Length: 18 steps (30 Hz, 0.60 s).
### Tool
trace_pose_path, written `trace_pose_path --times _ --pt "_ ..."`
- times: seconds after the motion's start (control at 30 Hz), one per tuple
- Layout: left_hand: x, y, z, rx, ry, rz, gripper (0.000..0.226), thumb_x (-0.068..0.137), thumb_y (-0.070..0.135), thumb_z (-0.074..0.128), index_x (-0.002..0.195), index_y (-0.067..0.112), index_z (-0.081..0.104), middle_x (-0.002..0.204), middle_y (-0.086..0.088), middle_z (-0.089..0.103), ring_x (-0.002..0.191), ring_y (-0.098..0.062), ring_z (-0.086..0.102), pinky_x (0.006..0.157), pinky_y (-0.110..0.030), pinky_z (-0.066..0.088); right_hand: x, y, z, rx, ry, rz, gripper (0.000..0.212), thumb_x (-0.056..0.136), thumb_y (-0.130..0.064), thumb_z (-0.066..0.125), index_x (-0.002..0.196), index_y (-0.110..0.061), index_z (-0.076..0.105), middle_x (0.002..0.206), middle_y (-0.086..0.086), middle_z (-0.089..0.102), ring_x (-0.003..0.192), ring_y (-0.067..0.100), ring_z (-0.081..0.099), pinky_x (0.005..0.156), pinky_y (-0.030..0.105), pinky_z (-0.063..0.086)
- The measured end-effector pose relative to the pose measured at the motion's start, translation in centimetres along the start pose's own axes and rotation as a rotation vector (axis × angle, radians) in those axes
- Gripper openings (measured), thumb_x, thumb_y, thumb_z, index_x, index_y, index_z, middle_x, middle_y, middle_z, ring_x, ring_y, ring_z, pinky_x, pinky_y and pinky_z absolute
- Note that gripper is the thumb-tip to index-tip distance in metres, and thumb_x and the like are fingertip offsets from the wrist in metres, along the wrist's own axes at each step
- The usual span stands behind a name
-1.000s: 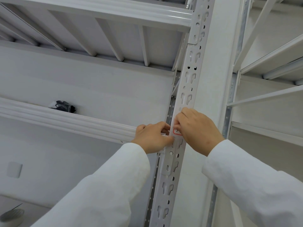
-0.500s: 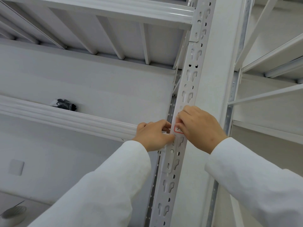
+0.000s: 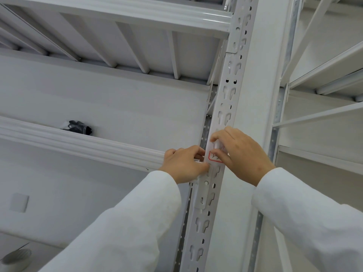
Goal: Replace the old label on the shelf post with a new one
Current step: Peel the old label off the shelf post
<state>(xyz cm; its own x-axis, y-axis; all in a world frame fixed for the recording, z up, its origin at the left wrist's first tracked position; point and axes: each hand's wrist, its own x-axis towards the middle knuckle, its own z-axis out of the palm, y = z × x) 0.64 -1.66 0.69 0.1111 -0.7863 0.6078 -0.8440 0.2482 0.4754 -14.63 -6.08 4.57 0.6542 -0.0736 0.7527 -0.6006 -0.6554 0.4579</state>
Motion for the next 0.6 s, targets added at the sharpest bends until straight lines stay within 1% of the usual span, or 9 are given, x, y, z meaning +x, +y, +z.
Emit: trace_pose_path --times 0.03,0.1,0.23,0.4,0.5,0.6 --pt "0.0 0.0 0.0 -0.005 0.001 -0.002 0.034 0.085 0.042 0.050 0.118 0.034 0.053 0.120 0.018 0.063 0.120 -0.007 0.049 0.099 -0.026 0.016 -0.1 0.1 -0.1 0.005 -0.002 -0.008 0.013 0.086 -0.023 0.059 0.096 -0.016 0.059 0.086 0.001 0.053 0.075 0.021 0.049 0.064 0.034 0.044" --pt "0.0 0.1 0.0 -0.012 -0.002 -0.004 0.034 0.085 0.042 0.050 0.118 0.035 0.053 0.120 0.018 0.063 0.120 -0.007 0.048 0.099 -0.026 0.016 -0.1 0.1 -0.1 -0.006 -0.011 -0.033 0.009 0.084 -0.024 0.062 0.090 -0.018 0.061 0.082 0.000 0.053 0.072 0.022 0.049 0.060 0.033 0.043" --pt "0.0 0.0 0.0 0.000 0.011 0.000 0.033 0.084 0.042 0.050 0.116 0.035 0.054 0.120 0.018 0.063 0.119 -0.007 0.050 0.097 -0.026 0.017 0.2 -0.2 -0.2 -0.031 0.001 -0.025 0.004 0.082 -0.020 0.064 0.080 -0.017 0.061 0.076 0.001 0.053 0.066 0.019 0.044 0.055 0.031 0.039" --pt "-0.1 0.2 -0.1 0.009 0.010 -0.002 0.033 0.084 0.042 0.050 0.116 0.035 0.053 0.119 0.017 0.064 0.118 -0.008 0.050 0.098 -0.027 0.018 0.6 -0.5 0.1 -0.108 0.038 -0.065 0.014 0.077 -0.011 0.068 0.071 -0.015 0.056 0.069 0.003 0.053 0.059 0.025 0.049 0.050 0.032 0.037" --pt "-0.1 0.2 0.0 0.009 0.010 -0.004 0.034 0.084 0.042 0.050 0.117 0.035 0.053 0.120 0.018 0.063 0.118 -0.008 0.050 0.096 -0.026 0.017 0.8 -0.4 0.1 -0.139 0.005 -0.094 0.017 0.077 -0.010 0.068 0.069 -0.015 0.054 0.067 0.004 0.053 0.057 0.025 0.048 0.049 0.031 0.032" --pt "0.0 0.1 0.0 0.006 0.003 -0.002 0.034 0.084 0.042 0.050 0.117 0.035 0.053 0.120 0.018 0.063 0.119 -0.008 0.049 0.096 -0.026 0.017 0.9 -0.2 -0.1 -0.152 -0.032 -0.096 0.016 0.079 -0.011 0.066 0.070 -0.015 0.054 0.067 0.004 0.053 0.058 0.024 0.046 0.052 0.031 0.029"
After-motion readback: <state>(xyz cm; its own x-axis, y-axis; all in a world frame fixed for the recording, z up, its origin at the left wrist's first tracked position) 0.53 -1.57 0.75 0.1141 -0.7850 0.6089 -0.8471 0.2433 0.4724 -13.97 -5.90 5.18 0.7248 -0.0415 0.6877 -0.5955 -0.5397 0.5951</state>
